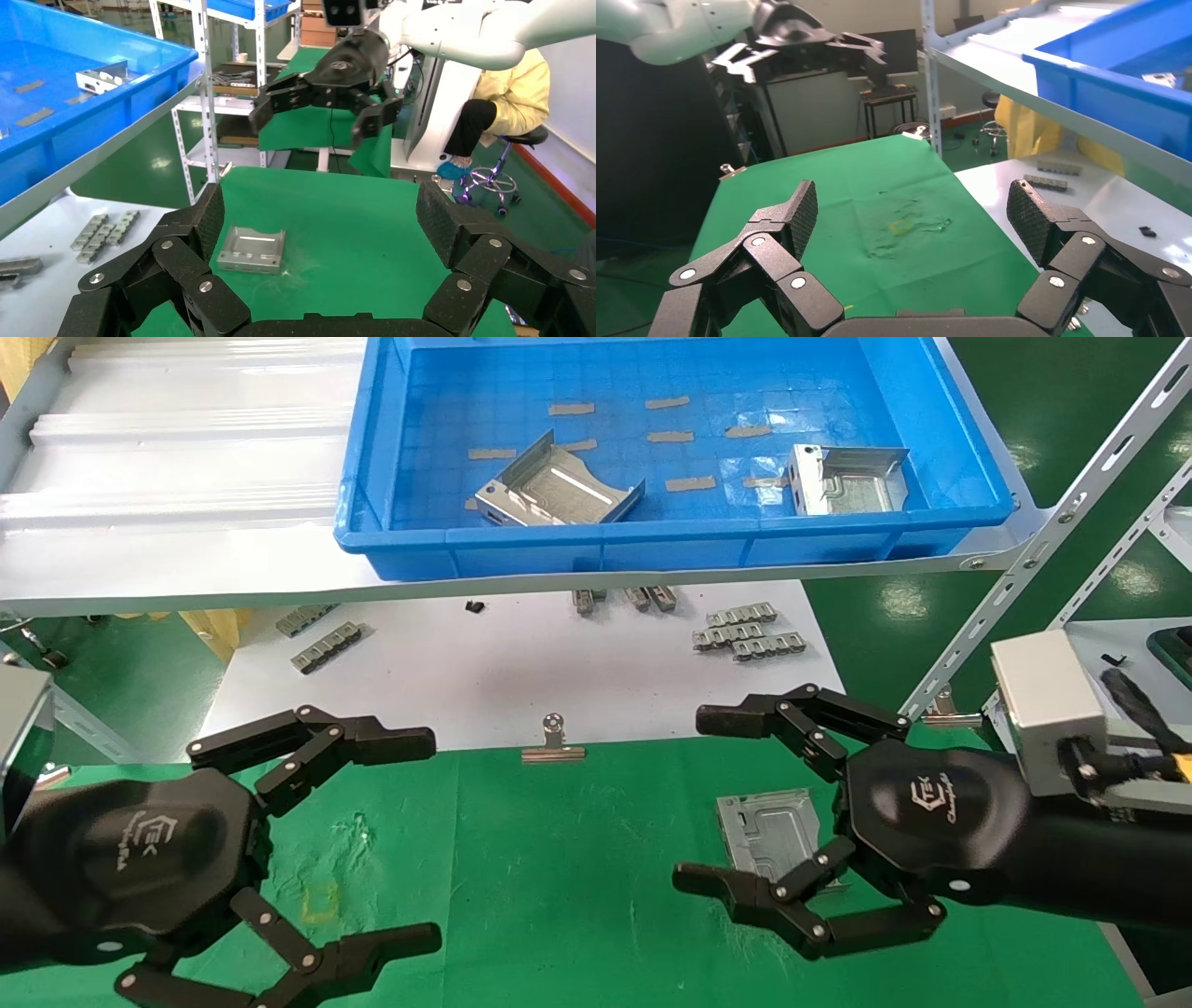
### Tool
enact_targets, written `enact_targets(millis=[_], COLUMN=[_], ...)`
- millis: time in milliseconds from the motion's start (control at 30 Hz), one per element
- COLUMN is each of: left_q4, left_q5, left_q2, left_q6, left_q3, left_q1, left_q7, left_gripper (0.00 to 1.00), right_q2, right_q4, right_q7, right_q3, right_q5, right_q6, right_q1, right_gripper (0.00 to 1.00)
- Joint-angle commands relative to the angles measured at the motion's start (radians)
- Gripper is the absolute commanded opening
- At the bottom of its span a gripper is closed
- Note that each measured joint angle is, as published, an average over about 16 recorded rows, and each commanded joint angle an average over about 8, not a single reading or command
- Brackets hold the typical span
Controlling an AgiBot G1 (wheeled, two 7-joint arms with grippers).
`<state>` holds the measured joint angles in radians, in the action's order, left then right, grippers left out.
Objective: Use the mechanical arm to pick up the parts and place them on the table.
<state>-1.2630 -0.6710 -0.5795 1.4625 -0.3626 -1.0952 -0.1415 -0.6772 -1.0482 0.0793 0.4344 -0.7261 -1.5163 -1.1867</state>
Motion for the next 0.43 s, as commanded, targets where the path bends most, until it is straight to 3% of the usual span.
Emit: enact_targets(millis=[33, 433], left_q4=[0.000, 0.000], left_q5=[0.000, 0.000], left_q2=[0.000, 0.000], left_q6=[0.000, 0.000], left_q3=[0.000, 0.000], left_q1=[0.000, 0.000], left_q7=[0.000, 0.000], left_gripper=[1.00, 1.00], right_q2=[0.011, 0.065], right_q4=[-0.041, -0.234], right_q7=[0.019, 0.107], right_q3=[-0.027, -0.153], right_q5=[-0.001, -0.004], right_q6=[0.004, 0.020], right_q1=[0.019, 0.111], right_gripper=[1.00, 1.00])
